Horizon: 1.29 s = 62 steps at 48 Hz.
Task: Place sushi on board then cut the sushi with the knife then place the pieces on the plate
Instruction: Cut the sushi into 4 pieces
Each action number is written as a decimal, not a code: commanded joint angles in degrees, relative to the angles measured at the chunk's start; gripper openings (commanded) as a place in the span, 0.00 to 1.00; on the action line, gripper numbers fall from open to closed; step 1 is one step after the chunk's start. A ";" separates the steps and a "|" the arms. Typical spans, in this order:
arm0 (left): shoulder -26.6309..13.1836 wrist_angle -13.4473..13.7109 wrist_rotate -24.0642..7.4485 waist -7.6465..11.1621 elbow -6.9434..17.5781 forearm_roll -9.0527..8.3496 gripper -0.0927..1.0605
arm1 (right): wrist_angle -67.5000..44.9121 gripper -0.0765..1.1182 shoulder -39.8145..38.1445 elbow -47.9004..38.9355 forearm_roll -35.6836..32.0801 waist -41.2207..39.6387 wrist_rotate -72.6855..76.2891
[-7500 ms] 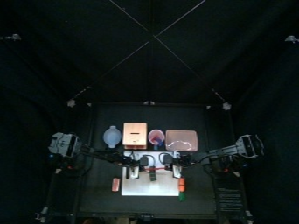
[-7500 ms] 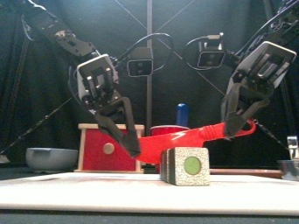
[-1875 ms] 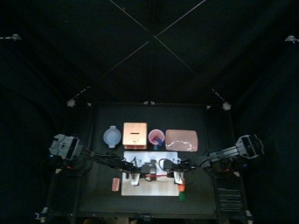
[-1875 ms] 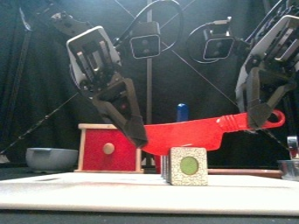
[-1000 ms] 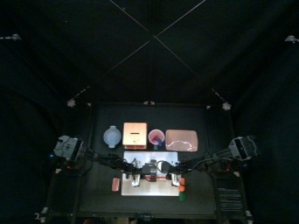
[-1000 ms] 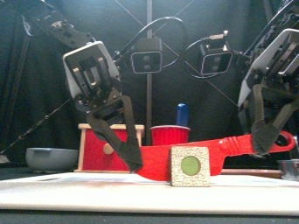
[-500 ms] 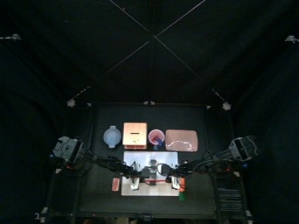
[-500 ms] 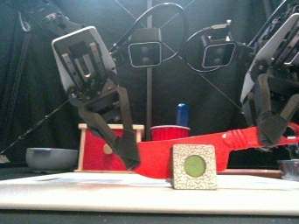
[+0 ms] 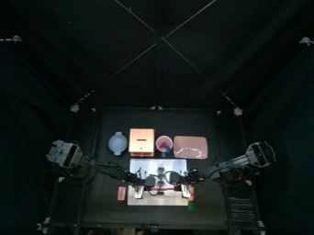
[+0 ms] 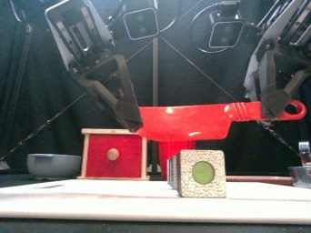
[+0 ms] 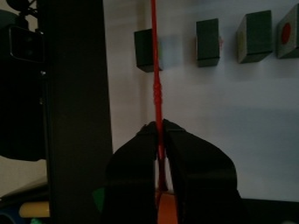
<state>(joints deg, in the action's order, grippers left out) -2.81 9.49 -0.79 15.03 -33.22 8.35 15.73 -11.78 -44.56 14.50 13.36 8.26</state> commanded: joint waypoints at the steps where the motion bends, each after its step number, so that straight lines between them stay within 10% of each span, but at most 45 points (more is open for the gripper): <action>1: 3.60 -0.79 0.09 -0.26 -0.18 -3.16 0.46 | -0.18 0.40 -4.31 1.32 -0.79 -1.41 -0.09; 11: 7.12 -8.79 0.09 -2.99 -3.25 -6.86 0.45 | -0.53 0.40 -9.23 -0.44 -3.43 -4.39 -0.09; 26: 8.09 -27.33 -0.09 -7.12 -8.53 -6.86 0.49 | -1.14 0.40 -11.34 -1.67 -6.50 -7.12 -0.18; 44: 7.65 -28.39 -0.09 -7.38 -8.79 -6.42 0.76 | -0.97 0.40 -12.22 -2.81 -6.50 -7.12 -0.09; 62: 9.49 -28.74 0.00 -7.65 -10.99 -6.42 0.77 | 4.39 0.40 -22.24 -10.02 -0.97 -6.77 0.09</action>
<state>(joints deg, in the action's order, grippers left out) 5.36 -18.46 -0.79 7.56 -44.47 1.85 18.63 -30.50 -53.88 11.95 6.42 8.35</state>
